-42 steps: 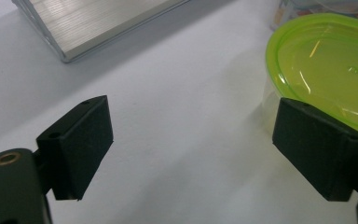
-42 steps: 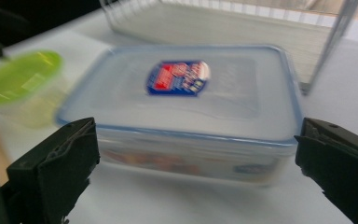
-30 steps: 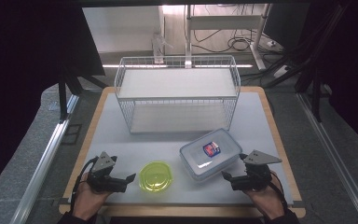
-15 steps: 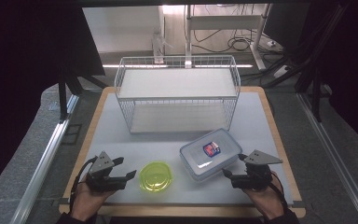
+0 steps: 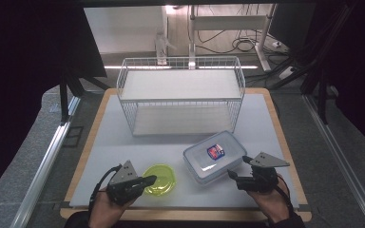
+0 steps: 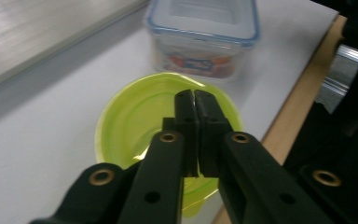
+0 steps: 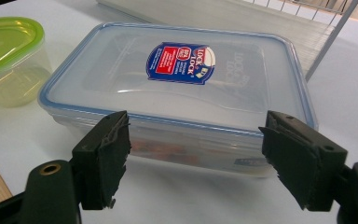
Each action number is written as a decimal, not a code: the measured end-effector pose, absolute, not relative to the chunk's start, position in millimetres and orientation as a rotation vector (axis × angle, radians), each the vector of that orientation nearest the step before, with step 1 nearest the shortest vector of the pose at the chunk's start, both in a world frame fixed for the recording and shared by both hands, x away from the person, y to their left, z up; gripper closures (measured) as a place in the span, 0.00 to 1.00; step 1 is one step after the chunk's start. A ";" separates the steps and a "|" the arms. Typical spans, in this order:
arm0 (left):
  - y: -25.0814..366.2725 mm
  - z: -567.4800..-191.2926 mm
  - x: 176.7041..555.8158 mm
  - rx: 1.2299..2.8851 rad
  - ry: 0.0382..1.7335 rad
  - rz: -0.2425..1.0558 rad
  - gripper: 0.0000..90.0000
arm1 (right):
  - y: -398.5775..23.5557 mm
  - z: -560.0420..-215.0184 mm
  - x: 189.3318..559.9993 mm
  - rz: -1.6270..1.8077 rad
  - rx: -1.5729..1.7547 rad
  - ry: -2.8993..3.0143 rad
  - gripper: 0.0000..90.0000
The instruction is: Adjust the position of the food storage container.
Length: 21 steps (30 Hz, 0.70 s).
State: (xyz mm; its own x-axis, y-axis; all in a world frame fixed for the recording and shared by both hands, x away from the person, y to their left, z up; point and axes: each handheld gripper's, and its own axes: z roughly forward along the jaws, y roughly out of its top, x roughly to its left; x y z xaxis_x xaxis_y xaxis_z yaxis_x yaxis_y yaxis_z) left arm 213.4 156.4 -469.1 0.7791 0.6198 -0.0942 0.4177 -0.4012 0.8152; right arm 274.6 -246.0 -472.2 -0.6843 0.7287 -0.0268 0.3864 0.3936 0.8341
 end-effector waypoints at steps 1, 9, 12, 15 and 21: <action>153.5 -469.5 213.4 2.055 0.766 0.265 1.00 | -245.8 -472.3 274.5 1.201 0.965 2.269 0.26; 127.6 -473.3 209.7 2.081 0.711 0.224 1.00 | -246.4 -473.0 274.9 1.200 0.967 2.270 0.26; 118.3 -478.4 210.1 2.107 0.707 0.211 1.00 | -246.2 -473.1 274.7 1.199 0.969 2.272 0.26; 110.3 -483.2 211.2 2.124 0.717 0.201 1.00 | -245.9 -473.6 274.8 1.196 0.968 2.277 0.27; 104.6 -491.2 216.6 2.138 0.748 0.180 1.00 | -245.5 -473.7 274.6 1.192 0.961 2.282 0.27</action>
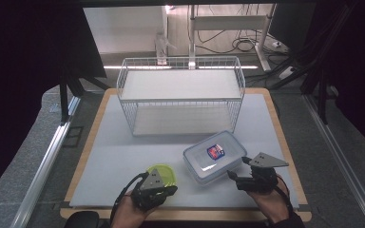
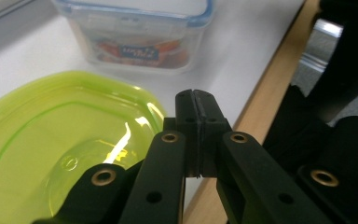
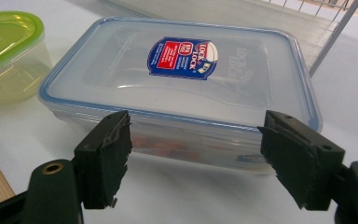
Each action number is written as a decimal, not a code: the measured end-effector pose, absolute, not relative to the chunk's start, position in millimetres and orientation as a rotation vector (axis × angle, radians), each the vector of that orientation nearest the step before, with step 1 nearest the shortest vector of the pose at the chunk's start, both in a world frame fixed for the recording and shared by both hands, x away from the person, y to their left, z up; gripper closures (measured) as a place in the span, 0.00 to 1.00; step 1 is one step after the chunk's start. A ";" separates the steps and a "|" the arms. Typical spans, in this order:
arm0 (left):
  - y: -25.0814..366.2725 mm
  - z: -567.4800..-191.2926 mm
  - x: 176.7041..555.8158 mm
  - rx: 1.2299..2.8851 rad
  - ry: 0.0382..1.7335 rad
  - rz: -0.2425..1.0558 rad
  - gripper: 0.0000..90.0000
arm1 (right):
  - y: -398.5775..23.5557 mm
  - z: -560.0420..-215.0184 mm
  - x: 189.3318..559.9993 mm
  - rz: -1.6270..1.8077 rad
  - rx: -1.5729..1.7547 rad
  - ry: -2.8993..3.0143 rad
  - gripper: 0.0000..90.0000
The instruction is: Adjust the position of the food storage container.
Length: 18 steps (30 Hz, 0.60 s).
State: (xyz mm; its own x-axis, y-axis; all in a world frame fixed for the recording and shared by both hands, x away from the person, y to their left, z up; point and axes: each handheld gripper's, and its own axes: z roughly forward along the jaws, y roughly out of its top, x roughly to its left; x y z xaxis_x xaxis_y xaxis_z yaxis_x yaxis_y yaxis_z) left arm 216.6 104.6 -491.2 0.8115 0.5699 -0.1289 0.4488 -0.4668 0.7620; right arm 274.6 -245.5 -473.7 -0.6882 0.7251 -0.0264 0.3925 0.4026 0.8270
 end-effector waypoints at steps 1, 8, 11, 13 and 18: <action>104.8 -491.6 217.5 2.133 0.756 0.177 1.00 | -245.6 -473.8 274.6 1.191 0.961 2.283 0.27; 112.9 -496.0 226.2 2.140 0.836 0.205 1.00 | -245.8 -473.9 274.7 1.188 0.956 2.286 0.27; 118.8 -495.9 229.8 2.120 0.861 0.205 1.00 | -246.1 -474.1 274.9 1.188 0.957 2.288 0.27; 123.0 -496.5 232.5 2.119 0.880 0.213 1.00 | -246.0 -474.4 275.0 1.184 0.957 2.290 0.28; 134.3 -499.8 239.4 2.109 0.930 0.227 1.00 | -245.5 -474.8 274.8 1.177 0.954 2.293 0.28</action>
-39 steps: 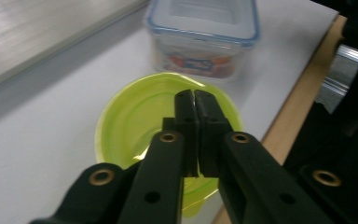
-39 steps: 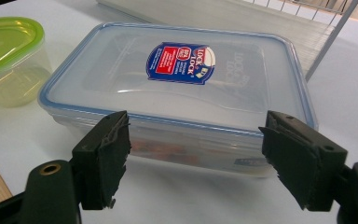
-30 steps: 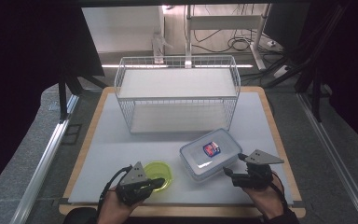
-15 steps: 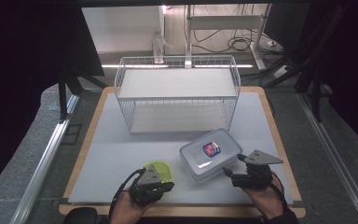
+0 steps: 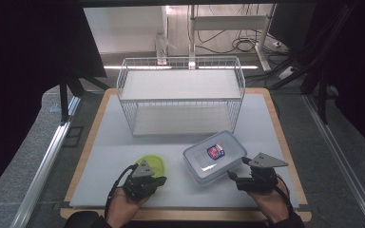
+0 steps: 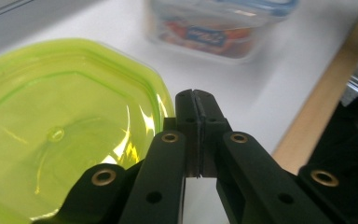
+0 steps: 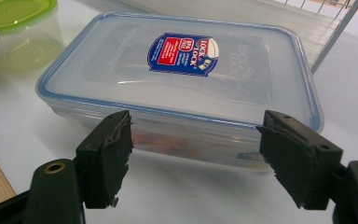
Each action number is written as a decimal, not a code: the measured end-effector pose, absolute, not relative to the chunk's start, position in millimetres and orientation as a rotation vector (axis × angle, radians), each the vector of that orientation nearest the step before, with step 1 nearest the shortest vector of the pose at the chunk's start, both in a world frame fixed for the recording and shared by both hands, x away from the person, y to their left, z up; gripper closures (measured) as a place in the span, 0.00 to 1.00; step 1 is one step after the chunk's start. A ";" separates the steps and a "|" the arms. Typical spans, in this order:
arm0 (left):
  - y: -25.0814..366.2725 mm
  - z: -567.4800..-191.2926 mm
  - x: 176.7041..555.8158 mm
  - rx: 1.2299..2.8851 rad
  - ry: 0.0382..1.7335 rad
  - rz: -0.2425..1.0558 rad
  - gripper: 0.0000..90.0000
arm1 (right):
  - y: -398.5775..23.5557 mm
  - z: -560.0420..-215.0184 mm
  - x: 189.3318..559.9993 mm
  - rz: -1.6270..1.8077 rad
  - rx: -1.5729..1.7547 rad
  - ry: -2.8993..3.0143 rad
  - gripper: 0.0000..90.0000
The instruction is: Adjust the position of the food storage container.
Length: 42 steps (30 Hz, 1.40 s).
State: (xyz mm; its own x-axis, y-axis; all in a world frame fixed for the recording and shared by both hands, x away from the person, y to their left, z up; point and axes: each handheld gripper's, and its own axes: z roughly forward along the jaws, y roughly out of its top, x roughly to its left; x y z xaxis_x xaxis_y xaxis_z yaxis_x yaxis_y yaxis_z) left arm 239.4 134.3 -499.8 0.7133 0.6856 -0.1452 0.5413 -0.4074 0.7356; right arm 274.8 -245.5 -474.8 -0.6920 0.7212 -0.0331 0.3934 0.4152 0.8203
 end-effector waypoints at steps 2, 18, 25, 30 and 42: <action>143.0 -500.2 244.1 2.093 0.962 0.239 1.00 | -245.4 -475.1 274.9 1.174 0.953 2.295 0.28; 191.6 -501.4 263.5 2.070 1.090 0.342 1.00 | -244.8 -476.5 275.4 1.168 0.951 2.306 0.29; 205.2 -502.2 269.8 2.061 1.131 0.385 1.00 | -245.2 -477.2 276.2 1.168 0.957 2.309 0.30; 191.9 -499.4 263.6 2.053 1.060 0.392 0.91 | -248.3 -476.8 278.0 1.199 1.005 2.315 0.40; 150.5 -502.8 256.8 2.037 0.920 0.316 0.76 | -267.1 -461.9 293.9 1.148 1.017 2.298 0.93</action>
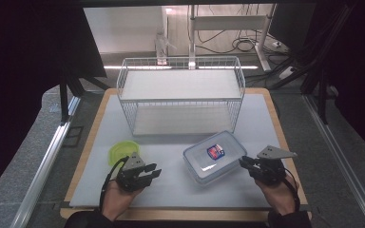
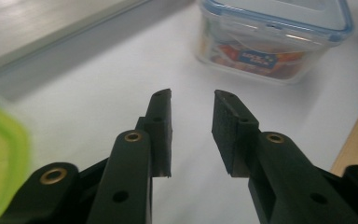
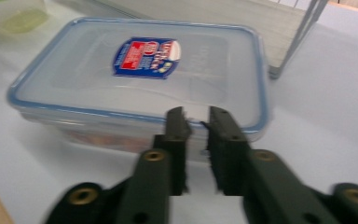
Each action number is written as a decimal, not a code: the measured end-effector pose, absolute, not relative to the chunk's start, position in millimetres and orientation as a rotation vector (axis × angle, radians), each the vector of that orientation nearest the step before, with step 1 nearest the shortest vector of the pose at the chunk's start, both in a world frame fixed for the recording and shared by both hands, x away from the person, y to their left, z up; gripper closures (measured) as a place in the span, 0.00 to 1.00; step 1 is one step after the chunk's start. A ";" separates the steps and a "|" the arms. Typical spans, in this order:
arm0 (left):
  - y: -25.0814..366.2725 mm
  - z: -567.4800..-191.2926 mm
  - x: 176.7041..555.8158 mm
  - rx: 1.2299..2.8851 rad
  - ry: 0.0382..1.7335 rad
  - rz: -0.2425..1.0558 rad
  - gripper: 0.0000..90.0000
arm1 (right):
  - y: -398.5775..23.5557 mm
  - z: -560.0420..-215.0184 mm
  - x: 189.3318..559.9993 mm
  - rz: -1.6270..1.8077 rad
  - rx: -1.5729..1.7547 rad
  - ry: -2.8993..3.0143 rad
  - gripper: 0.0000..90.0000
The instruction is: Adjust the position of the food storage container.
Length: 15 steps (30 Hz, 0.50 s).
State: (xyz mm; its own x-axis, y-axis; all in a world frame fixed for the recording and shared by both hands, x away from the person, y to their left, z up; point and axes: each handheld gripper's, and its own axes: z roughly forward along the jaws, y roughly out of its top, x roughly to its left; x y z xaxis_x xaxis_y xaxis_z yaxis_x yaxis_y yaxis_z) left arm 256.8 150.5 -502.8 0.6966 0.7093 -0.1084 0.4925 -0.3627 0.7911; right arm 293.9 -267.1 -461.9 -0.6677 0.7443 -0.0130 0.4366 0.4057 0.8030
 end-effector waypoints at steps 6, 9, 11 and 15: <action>138.1 -507.9 259.1 2.059 0.878 0.313 0.73 | -282.1 -459.6 318.5 1.104 1.059 2.254 1.00; 132.6 -510.0 260.8 2.070 0.865 0.328 0.67 | -288.7 -462.8 333.0 1.092 1.094 2.236 1.00; 128.9 -511.4 262.1 2.070 0.861 0.327 0.66 | -289.5 -465.9 341.7 1.074 1.107 2.233 1.00; 121.1 -513.1 265.8 2.063 0.856 0.301 0.66 | -287.5 -474.0 357.7 1.044 1.114 2.259 1.00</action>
State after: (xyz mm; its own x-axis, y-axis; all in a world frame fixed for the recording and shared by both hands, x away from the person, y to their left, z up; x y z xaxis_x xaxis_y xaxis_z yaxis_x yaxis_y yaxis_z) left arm 265.8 121.1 -513.1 0.7358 0.6705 -0.0953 0.4633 -0.3957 0.7929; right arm 357.7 -287.5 -474.0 -0.5955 0.8026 -0.0344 0.4938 0.3995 0.7723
